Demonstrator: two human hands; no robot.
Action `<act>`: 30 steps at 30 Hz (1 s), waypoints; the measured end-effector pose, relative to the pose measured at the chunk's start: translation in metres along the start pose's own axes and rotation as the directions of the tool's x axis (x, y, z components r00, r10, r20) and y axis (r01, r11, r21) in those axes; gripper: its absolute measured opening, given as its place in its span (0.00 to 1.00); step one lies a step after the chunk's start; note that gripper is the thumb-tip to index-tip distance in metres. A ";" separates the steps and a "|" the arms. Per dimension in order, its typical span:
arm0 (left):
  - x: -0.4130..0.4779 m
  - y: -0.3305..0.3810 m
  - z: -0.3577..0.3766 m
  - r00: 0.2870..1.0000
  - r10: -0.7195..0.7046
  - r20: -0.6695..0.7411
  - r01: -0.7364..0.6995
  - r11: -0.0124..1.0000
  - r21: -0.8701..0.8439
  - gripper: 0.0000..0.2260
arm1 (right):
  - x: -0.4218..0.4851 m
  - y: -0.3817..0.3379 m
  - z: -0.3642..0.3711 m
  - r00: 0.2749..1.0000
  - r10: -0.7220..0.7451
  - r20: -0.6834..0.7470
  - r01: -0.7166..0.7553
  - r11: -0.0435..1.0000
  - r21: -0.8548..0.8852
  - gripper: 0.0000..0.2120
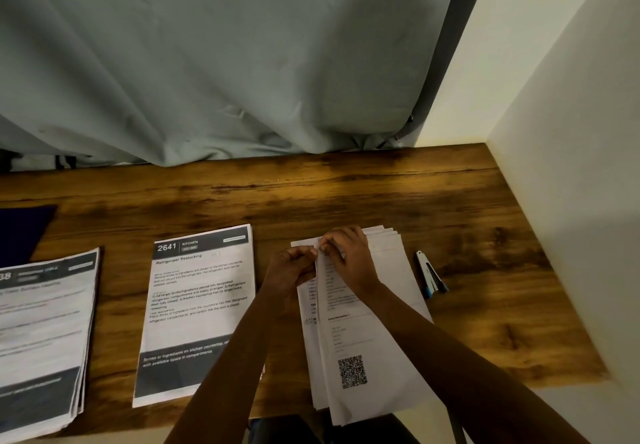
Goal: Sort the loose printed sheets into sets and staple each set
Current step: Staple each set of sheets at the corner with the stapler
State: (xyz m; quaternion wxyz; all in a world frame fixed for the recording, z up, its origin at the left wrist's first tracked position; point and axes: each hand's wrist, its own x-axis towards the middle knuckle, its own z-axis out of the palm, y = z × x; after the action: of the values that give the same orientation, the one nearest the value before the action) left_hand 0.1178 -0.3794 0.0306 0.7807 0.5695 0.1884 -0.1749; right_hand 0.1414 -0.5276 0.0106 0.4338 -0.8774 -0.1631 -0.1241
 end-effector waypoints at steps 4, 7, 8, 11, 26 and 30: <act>0.001 -0.001 -0.001 1.000 0.000 -0.009 0.000 1.000 0.012 0.03 | 0.004 -0.001 -0.002 0.999 0.033 0.037 -0.034 0.999 0.022 0.11; 0.002 0.000 -0.001 1.000 -0.002 -0.007 0.002 1.000 0.029 0.03 | 0.004 -0.001 -0.004 0.997 0.046 0.059 -0.048 0.998 0.034 0.13; 0.001 0.000 -0.001 1.000 0.000 -0.007 0.000 0.999 0.035 0.03 | 0.005 -0.001 -0.005 0.996 0.054 0.067 -0.056 0.998 0.039 0.14; 0.000 0.001 0.001 1.000 0.010 -0.004 -0.010 0.999 0.051 0.03 | 0.007 -0.003 -0.008 0.992 0.081 0.100 -0.088 0.994 0.068 0.13; 0.003 0.000 0.001 0.999 0.029 -0.027 -0.026 0.994 0.111 0.07 | 0.014 0.001 -0.012 0.985 0.089 0.149 -0.100 0.993 0.070 0.03; 0.001 0.004 0.004 0.998 0.052 -0.031 -0.048 0.989 0.140 0.09 | 0.018 -0.001 -0.014 0.976 0.116 0.185 -0.132 0.988 0.076 0.02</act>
State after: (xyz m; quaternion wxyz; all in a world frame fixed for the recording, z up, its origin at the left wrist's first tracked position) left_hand 0.1211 -0.3819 0.0345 0.7400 0.6300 0.1747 -0.1582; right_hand 0.1569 -0.5351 0.0257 0.4622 -0.8736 -0.1519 -0.0097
